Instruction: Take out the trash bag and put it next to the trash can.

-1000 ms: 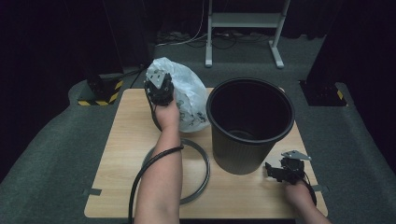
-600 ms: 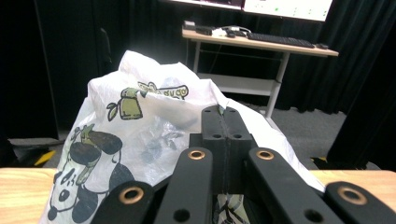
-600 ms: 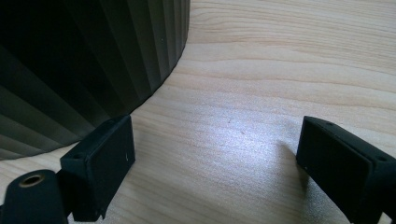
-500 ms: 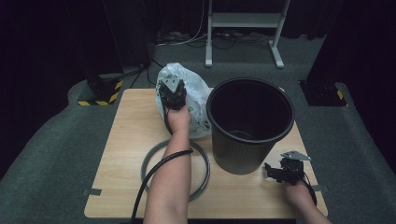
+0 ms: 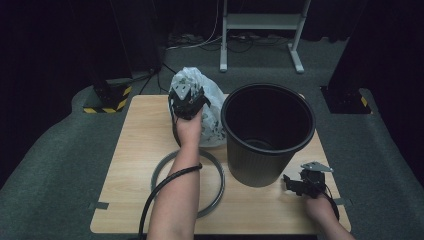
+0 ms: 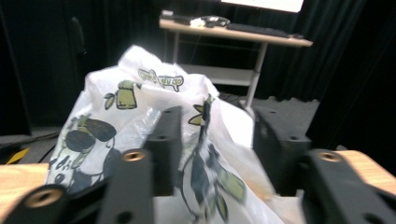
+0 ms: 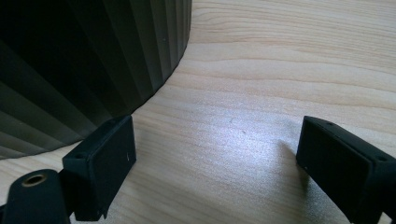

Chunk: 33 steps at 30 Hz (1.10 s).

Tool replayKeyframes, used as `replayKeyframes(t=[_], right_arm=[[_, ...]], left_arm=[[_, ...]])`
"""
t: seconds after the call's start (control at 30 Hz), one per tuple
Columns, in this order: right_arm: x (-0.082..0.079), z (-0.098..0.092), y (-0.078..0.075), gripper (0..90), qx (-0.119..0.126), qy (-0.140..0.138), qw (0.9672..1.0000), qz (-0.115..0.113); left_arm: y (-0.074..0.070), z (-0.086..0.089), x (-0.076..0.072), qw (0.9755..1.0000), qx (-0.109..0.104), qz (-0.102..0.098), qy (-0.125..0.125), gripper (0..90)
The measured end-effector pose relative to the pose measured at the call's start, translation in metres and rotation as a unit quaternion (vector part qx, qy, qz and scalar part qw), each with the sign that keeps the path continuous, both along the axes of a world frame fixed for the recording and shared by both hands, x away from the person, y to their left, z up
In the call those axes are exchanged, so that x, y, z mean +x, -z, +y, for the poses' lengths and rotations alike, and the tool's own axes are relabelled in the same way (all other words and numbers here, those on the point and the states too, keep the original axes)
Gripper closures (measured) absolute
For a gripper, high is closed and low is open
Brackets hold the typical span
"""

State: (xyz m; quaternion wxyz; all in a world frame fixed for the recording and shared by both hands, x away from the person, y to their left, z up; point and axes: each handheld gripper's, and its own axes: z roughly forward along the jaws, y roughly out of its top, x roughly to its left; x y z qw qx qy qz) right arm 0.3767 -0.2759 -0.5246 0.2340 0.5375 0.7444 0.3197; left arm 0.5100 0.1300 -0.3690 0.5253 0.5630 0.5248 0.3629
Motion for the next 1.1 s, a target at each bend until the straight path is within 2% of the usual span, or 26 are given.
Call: replayKeyframes(t=[0.07,0.2,0.47,0.6,0.9,1.1], right_arm=[[0.0,0.0,0.0,11.8,-0.003,-0.003,1.0,-0.001],[0.0,0.0,0.0,11.8,-0.003,-0.003,1.0,-0.001],[0.0,0.0,0.0,11.6,-0.002,-0.001,1.0,0.0],[0.0,0.0,0.0,11.5,-0.002,-0.002,1.0,0.0],[0.0,0.0,0.0,10.9,-0.002,-0.002,1.0,0.001],[0.0,0.001,0.0,10.8,-0.002,-0.002,1.0,0.001]], left_arm=[[-0.003,0.001,-0.003,0.9999,0.002,-0.002,0.011,35.8],[-0.008,0.0,-0.008,0.9998,0.004,-0.006,0.021,30.0],[-0.004,-0.001,-0.012,0.9995,0.002,0.001,0.031,27.6],[-0.001,-0.002,-0.015,0.9992,0.014,0.006,0.038,26.1],[0.006,0.008,-0.034,0.9975,0.031,0.029,0.057,21.9],[0.017,0.022,-0.051,0.9949,0.022,0.051,0.084,15.0]])
